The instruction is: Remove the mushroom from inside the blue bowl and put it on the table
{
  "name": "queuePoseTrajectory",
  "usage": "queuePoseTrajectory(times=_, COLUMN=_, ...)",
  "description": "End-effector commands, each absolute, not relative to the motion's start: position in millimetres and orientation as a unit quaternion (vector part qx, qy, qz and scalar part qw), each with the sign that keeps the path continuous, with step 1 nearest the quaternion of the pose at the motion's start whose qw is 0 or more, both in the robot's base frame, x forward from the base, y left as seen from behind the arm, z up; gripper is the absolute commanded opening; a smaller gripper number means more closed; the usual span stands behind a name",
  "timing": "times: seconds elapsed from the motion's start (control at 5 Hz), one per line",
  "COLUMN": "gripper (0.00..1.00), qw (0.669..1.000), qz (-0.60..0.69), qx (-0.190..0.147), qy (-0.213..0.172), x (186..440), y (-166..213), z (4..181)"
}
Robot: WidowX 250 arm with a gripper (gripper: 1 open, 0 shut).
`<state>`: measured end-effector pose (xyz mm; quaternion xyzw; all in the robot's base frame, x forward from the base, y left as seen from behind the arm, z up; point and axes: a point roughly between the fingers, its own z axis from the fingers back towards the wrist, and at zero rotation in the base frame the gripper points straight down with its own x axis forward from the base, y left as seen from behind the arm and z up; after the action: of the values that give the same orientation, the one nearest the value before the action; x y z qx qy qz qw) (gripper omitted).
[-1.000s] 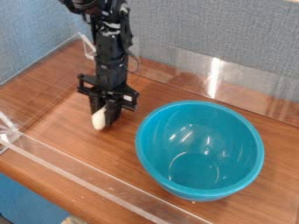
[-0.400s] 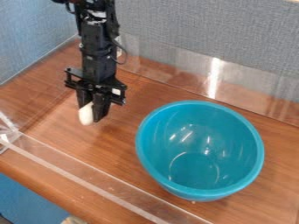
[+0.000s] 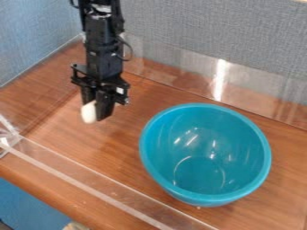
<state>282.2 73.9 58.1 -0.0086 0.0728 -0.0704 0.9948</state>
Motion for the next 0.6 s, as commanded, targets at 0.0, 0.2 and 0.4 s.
queuePoseTrajectory(times=0.0, gripper=0.00, qw=0.994, qz=-0.101, qx=0.002, qy=0.041, x=297.3, y=63.2, z=70.8)
queuePoseTrajectory(times=0.2, gripper=0.00, qw=0.992, qz=-0.113, qx=-0.001, qy=0.051, x=301.5, y=62.7, z=57.9)
queuePoseTrajectory(times=0.4, gripper=0.00, qw=0.991, qz=-0.123, qx=-0.003, qy=0.058, x=304.0, y=62.8, z=49.5)
